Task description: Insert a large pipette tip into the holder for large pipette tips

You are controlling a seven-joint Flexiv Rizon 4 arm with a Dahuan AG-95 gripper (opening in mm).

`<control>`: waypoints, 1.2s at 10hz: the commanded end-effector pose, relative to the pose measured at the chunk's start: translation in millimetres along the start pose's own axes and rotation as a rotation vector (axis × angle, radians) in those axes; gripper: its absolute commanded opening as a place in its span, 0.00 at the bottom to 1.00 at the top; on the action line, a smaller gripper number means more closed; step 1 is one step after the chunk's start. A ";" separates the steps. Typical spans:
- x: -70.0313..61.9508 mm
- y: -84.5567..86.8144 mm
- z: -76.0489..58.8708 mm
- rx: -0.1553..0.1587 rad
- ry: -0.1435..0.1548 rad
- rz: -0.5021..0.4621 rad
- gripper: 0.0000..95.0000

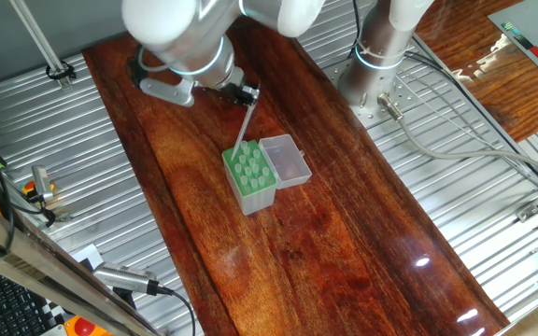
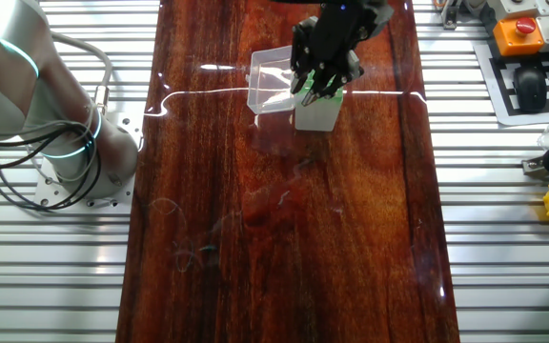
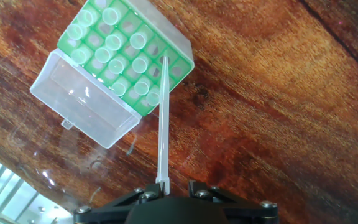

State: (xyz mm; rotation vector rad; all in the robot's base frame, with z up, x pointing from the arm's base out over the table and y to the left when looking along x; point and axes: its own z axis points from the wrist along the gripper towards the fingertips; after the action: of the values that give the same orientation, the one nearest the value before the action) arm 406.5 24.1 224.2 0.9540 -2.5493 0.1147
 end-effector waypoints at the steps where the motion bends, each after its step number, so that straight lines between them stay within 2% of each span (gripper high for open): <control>1: 2.0 0.4 0.1 -0.005 -0.016 0.003 0.20; 4: 11.4 3.6 5.0 -0.020 -0.040 0.024 0.20; 7: 25.9 11.3 13.9 -0.057 -0.081 0.063 0.20; 9: 35.4 17.3 20.4 -0.058 -0.105 0.075 0.20; 10: 39.1 19.9 23.9 -0.058 -0.120 0.077 0.40; 11: 40.9 22.4 27.9 -0.058 -0.139 0.085 0.40; 12: 39.9 23.0 28.2 -0.058 -0.141 0.092 0.40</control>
State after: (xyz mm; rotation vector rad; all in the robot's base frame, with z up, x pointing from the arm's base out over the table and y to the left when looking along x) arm 352.6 10.6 216.1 0.8475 -2.7196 0.0019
